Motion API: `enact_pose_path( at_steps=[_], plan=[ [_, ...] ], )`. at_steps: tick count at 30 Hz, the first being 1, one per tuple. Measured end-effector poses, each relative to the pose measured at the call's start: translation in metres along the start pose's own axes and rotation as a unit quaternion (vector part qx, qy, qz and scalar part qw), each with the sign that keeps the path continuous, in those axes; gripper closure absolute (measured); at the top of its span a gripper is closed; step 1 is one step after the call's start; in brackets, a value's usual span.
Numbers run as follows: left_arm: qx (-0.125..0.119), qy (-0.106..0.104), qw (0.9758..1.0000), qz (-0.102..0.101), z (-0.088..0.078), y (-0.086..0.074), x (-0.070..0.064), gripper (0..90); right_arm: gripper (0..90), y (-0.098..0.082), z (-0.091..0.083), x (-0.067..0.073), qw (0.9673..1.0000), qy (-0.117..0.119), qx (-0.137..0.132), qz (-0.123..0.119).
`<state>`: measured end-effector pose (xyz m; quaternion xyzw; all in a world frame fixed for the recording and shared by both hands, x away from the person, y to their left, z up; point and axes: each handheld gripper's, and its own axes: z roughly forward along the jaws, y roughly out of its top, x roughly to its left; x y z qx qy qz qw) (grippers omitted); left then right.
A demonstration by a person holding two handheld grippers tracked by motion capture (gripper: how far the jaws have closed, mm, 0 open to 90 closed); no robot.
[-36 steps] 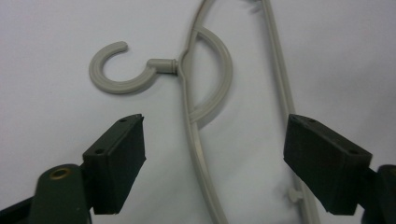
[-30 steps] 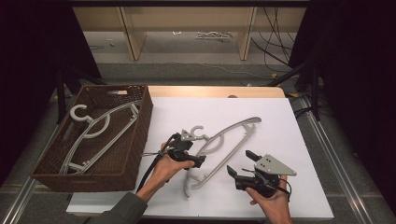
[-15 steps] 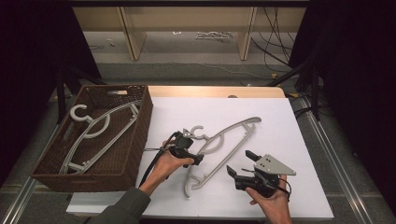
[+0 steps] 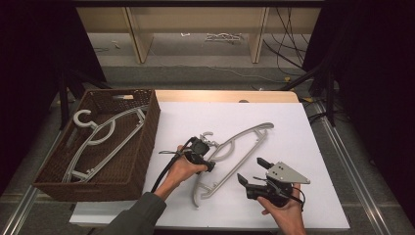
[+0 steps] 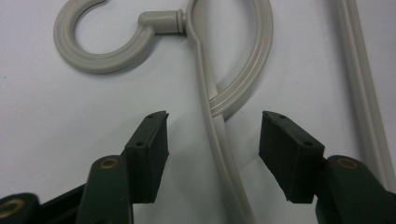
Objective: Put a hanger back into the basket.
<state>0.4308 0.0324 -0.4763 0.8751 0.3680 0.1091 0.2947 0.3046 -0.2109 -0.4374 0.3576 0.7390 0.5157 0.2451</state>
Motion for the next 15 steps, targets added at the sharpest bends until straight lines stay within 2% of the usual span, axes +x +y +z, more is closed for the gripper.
enact_pose_path(
  at_steps=[1, 3, 4, 7, 8, 11, 13, 15],
  plan=[
    [0.021, -0.006, 0.9997, 0.006, -0.0020, 0.0016, 0.0013, 43.9, 17.0, 0.0000, 0.0000, 0.0000, 1.0000, 0.000, 0.000, 0.000],
    [0.014, -0.004, 0.9999, 0.004, 0.0006, 0.0009, 0.0010, 47.1, 17.0, -0.0001, 0.0001, 0.0003, 1.0000, 0.000, 0.001, 0.000],
    [0.027, -0.008, 0.9996, 0.004, 0.0002, 0.0022, 0.0029, 48.4, 17.0, 0.0001, 0.0001, 0.0004, 1.0000, 0.000, 0.000, 0.000],
    [0.019, -0.008, 0.9998, -0.001, 0.0011, 0.0023, 0.0033, 52.2, 17.0, 0.0000, 0.0000, 0.0004, 1.0000, 0.000, 0.000, 0.000],
    [0.029, -0.014, 0.9995, 0.004, 0.0000, 0.0040, 0.0051, 53.3, 17.0, 0.0001, 0.0001, 0.0003, 1.0000, 0.000, 0.000, 0.000],
    [0.030, -0.011, 0.9995, 0.005, 0.0005, 0.0043, 0.0046, 54.6, 17.0, 0.0003, -0.0007, 0.0005, 1.0000, 0.001, 0.007, 0.001],
    [0.029, -0.012, 0.9995, 0.005, 0.0007, 0.0045, 0.0045, 56.6, 17.0, 0.0001, 0.0001, 0.0006, 1.0000, 0.001, 0.001, 0.002],
    [0.029, -0.007, 0.9994, 0.016, 0.0006, 0.0044, 0.0040, 58.1, 17.0, 0.0001, 0.0003, 0.0002, 1.0000, 0.000, 0.000, -0.001]
  ],
)
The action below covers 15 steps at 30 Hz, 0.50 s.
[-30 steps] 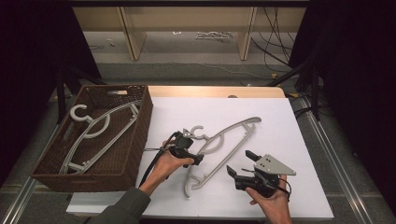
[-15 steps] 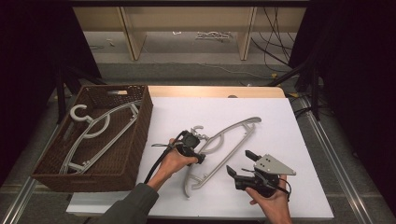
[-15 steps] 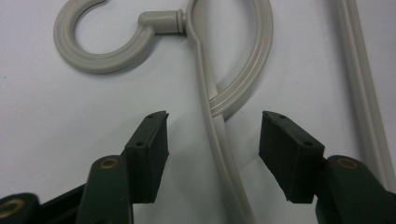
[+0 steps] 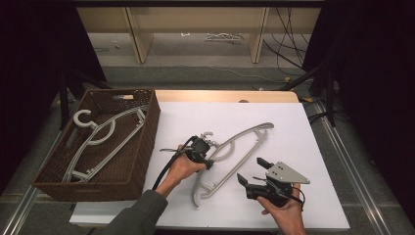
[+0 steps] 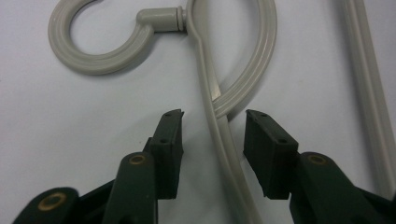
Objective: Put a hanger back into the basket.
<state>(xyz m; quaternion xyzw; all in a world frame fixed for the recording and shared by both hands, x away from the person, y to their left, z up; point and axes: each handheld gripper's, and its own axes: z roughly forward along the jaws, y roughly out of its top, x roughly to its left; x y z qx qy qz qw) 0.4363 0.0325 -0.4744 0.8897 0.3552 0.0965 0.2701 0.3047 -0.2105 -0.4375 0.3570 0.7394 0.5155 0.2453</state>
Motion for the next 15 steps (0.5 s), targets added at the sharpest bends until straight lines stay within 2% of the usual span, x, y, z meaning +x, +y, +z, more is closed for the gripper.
enact_pose_path(
  at_steps=[4, 11, 15],
  plan=[
    [0.000, 0.000, 1.0000, 0.000, 0.0001, 0.0004, -0.0001, 61.7, 17.0, 0.0000, 0.0002, 0.0000, 1.0000, 0.000, 0.000, -0.001],
    [0.026, -0.001, 0.9995, 0.016, 0.0006, 0.0076, -0.0025, 68.5, 17.1, -0.0006, 0.0016, 0.0005, 1.0000, 0.005, -0.003, 0.006],
    [0.025, -0.005, 0.9996, 0.008, 0.0018, 0.0090, -0.0023, 69.3, 17.2, -0.0005, 0.0014, 0.0008, 1.0000, 0.004, -0.003, 0.006]
  ],
)
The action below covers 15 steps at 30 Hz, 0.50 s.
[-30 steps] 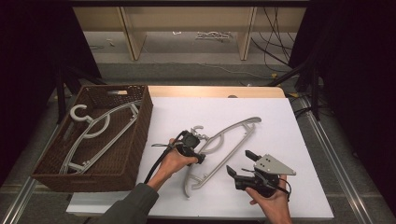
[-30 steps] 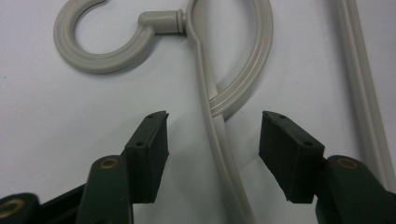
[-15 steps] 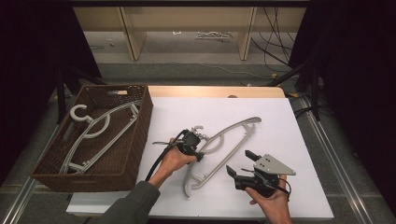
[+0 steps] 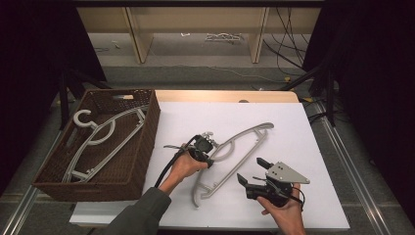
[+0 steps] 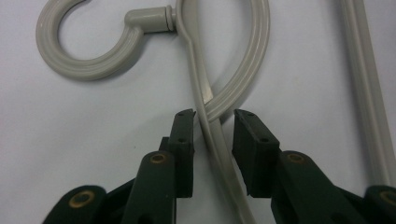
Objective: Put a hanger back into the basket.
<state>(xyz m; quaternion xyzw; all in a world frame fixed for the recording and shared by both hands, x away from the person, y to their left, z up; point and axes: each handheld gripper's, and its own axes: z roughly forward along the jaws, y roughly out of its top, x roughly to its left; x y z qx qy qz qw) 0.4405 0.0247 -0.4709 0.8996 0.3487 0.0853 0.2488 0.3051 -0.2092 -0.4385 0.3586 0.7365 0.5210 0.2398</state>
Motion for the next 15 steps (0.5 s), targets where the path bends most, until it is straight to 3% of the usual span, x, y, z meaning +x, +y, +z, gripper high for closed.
enact_pose_path(
  at_steps=[9, 15],
  plan=[
    [0.003, -0.006, 1.0000, 0.004, -0.0001, 0.0006, 0.0031, 73.4, 17.5, 0.0001, 0.0003, 0.0005, 1.0000, 0.002, 0.003, -0.002],
    [0.006, -0.007, 0.9999, -0.007, 0.0006, 0.0029, 0.0034, 74.9, 17.7, 0.0002, -0.0001, 0.0000, 1.0000, -0.003, 0.005, -0.004]
  ],
)
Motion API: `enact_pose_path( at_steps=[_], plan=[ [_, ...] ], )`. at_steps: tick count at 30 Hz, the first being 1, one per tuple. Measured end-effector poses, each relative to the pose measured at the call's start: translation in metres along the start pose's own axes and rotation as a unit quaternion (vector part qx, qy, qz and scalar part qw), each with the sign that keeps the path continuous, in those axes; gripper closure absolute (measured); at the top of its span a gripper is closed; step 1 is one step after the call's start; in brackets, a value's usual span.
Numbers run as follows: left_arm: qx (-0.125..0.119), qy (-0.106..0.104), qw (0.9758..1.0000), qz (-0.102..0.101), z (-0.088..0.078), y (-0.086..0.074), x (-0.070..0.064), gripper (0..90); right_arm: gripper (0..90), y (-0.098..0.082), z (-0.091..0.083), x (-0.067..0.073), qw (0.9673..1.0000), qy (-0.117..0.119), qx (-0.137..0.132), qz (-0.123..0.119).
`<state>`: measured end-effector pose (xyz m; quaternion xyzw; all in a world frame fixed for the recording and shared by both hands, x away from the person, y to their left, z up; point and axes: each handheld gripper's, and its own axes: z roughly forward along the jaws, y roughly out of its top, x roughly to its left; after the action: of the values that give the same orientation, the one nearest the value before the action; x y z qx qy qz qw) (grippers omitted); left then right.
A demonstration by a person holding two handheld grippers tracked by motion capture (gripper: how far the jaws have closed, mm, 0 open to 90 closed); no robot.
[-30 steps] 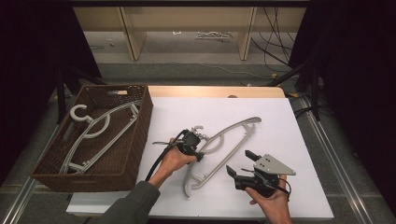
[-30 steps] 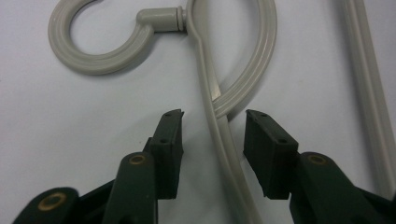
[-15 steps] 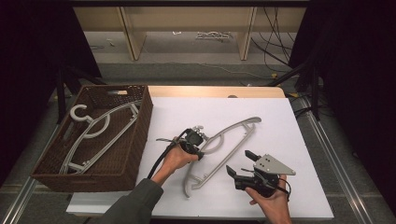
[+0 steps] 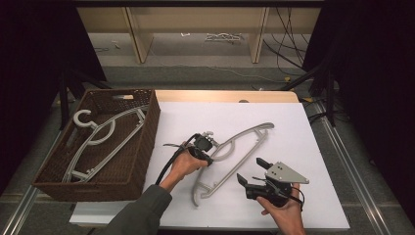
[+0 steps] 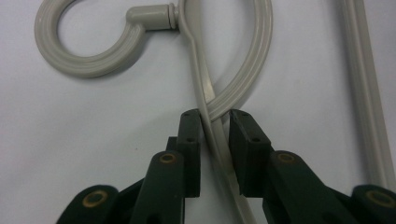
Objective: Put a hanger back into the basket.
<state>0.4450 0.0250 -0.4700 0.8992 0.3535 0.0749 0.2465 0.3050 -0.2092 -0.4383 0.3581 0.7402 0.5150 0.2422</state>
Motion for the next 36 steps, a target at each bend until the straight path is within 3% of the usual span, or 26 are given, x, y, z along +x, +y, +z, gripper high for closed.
enact_pose_path(
  at_steps=[4, 7, 9, 11, 14, 15, 20, 21, 23, 25, 27, 30, 31, 36],
  plan=[
    [-0.004, -0.005, 1.0000, 0.004, 0.000, 0.000, 0.003, 78.5, 17.7, 0.000, 0.000, -0.001, 1.0000, -0.005, -0.004, -0.008],
    [-0.009, -0.009, 0.9999, 0.009, 0.001, 0.001, 0.005, 81.2, 17.8, 0.000, 0.000, 0.000, 1.0000, -0.001, 0.001, 0.000],
    [-0.007, 0.000, 0.9998, 0.019, 0.000, 0.002, 0.004, 81.3, 17.8, 0.000, 0.000, -0.001, 1.0000, -0.001, 0.001, -0.001],
    [-0.017, 0.002, 0.9998, 0.014, 0.000, 0.003, 0.004, 81.3, 17.8, 0.000, 0.000, -0.002, 0.9999, -0.006, -0.004, -0.008],
    [-0.016, 0.006, 0.9996, 0.021, -0.003, 0.004, 0.005, 81.4, 17.9, 0.000, 0.001, 0.000, 1.0000, 0.004, -0.005, 0.003],
    [-0.023, 0.011, 0.9995, 0.018, -0.006, 0.005, 0.006, 81.4, 17.9, 0.000, 0.000, -0.002, 0.9999, -0.006, -0.003, -0.008],
    [-0.044, 0.013, 0.9989, 0.014, -0.015, 0.006, 0.009, 81.4, 17.9, 0.000, 0.000, -0.001, 1.0000, -0.001, 0.001, 0.001],
    [-0.062, 0.020, 0.9978, 0.012, -0.014, 0.005, 0.009, 81.4, 17.9, 0.000, 0.000, -0.001, 1.0000, -0.003, 0.002, 0.000],
    [-0.057, 0.016, 0.9982, 0.010, -0.020, 0.006, 0.013, 81.5, 17.9, 0.000, 0.001, -0.002, 0.9999, -0.005, -0.003, -0.008],
    [-0.075, 0.020, 0.9970, 0.001, -0.024, 0.005, 0.015, 81.5, 17.9, 0.000, 0.000, -0.002, 1.0000, -0.005, -0.002, -0.008],
    [-0.078, 0.019, 0.9968, -0.002, -0.027, 0.006, 0.017, 81.5, 17.9, 0.000, 0.000, -0.002, 1.0000, -0.006, -0.002, -0.008],
    [-0.079, 0.022, 0.9967, -0.005, -0.040, 0.007, 0.022, 81.5, 17.9, 0.000, 0.000, -0.001, 1.0000, -0.002, 0.003, 0.001],
    [-0.089, 0.025, 0.9956, -0.009, -0.048, 0.008, 0.025, 81.5, 17.9, 0.000, 0.000, -0.001, 1.0000, -0.002, 0.003, 0.002],
    [-0.099, 0.027, 0.9947, -0.007, -0.064, 0.010, 0.029, 81.5, 17.9, 0.000, 0.000, -0.001, 1.0000, -0.003, 0.002, 0.001]
  ],
)
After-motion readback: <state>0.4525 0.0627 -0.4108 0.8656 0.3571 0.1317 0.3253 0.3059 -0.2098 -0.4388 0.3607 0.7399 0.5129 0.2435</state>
